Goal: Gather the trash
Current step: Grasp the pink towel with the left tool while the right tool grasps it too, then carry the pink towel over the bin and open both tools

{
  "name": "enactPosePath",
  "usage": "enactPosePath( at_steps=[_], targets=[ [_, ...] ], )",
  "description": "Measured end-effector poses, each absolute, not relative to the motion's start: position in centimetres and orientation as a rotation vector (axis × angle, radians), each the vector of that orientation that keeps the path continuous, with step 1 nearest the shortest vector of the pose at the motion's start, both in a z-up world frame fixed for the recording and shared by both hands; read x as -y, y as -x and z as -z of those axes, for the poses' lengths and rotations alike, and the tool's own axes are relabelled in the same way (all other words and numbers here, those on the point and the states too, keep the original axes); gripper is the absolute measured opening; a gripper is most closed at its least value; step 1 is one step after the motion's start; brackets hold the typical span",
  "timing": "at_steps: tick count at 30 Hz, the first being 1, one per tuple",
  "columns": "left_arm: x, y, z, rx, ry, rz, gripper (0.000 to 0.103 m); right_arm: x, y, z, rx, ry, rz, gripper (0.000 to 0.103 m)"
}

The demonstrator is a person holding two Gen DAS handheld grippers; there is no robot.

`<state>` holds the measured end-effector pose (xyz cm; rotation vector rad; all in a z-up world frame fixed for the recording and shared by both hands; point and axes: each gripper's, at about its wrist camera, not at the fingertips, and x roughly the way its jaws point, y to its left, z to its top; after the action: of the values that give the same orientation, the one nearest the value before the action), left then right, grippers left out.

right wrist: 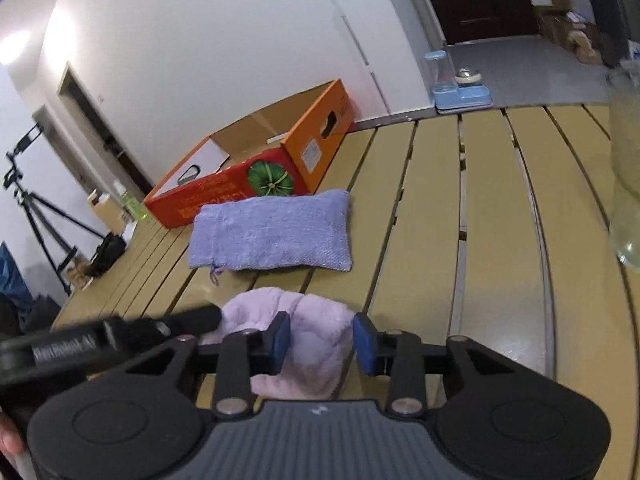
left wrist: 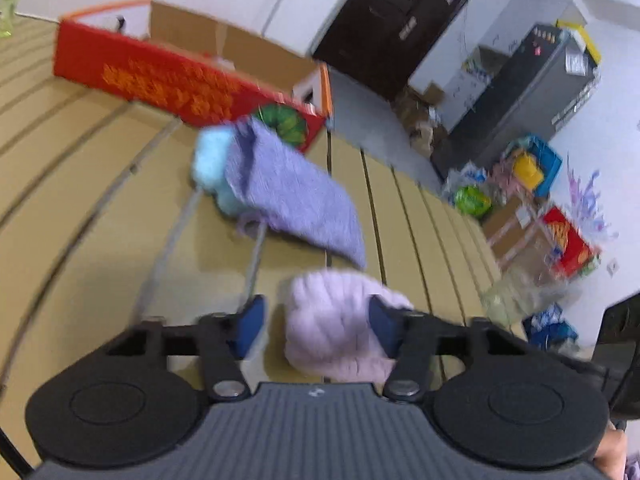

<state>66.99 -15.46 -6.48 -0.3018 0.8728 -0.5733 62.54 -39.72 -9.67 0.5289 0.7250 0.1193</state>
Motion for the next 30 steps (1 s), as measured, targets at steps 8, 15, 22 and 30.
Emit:
enactPosePath(
  at_steps=[8,15,22,30],
  targets=[
    [14.4,-64.3,5.1,-0.841,0.326,0.6,0.023,39.2,-59.5,8.6,-0.644,-0.548,-0.146,0.013],
    [7.8,-51.0,1.2,-0.648,0.313,0.615,0.022,32.4,-48.9,4.1,-0.535,-0.387,-0.26,0.013],
    [0.1,-39.0,6.0,-0.688,0.304,0.584,0.022,25.4,-39.2,8.5,-0.626,-0.314,-0.416,0.013],
    [-2.2,-37.9,10.5,-0.808,0.341,0.507,0.022,21.7,-39.2,12.7,-0.774,-0.286,-0.413,0.013]
  ],
)
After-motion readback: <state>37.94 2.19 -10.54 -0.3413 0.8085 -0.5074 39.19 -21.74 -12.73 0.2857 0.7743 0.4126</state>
